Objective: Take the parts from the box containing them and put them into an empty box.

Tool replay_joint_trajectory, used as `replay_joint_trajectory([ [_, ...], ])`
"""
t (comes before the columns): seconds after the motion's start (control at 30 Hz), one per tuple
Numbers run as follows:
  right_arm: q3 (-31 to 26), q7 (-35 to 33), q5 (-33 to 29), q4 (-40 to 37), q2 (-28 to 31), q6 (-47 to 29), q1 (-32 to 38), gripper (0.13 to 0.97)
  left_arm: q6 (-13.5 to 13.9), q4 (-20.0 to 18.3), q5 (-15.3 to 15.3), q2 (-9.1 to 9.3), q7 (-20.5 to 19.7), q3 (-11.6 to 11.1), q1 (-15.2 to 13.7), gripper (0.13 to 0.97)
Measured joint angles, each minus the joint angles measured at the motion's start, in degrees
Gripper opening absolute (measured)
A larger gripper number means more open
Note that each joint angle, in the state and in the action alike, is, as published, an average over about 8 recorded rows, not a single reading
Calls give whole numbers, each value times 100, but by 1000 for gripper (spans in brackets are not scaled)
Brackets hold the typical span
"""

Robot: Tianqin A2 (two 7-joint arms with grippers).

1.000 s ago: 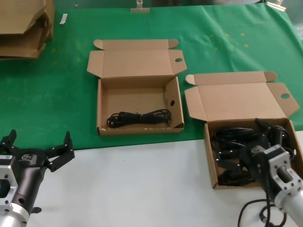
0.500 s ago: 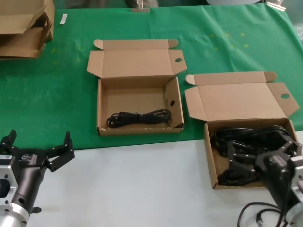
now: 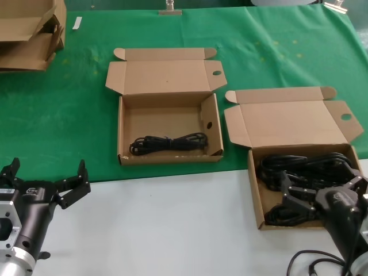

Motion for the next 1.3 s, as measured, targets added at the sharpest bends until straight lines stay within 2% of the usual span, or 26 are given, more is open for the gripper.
replay_joint_trajectory([
  [1.3,0,0,0,0,0,0,0,966,0,0,0,0,0,0,0,966],
])
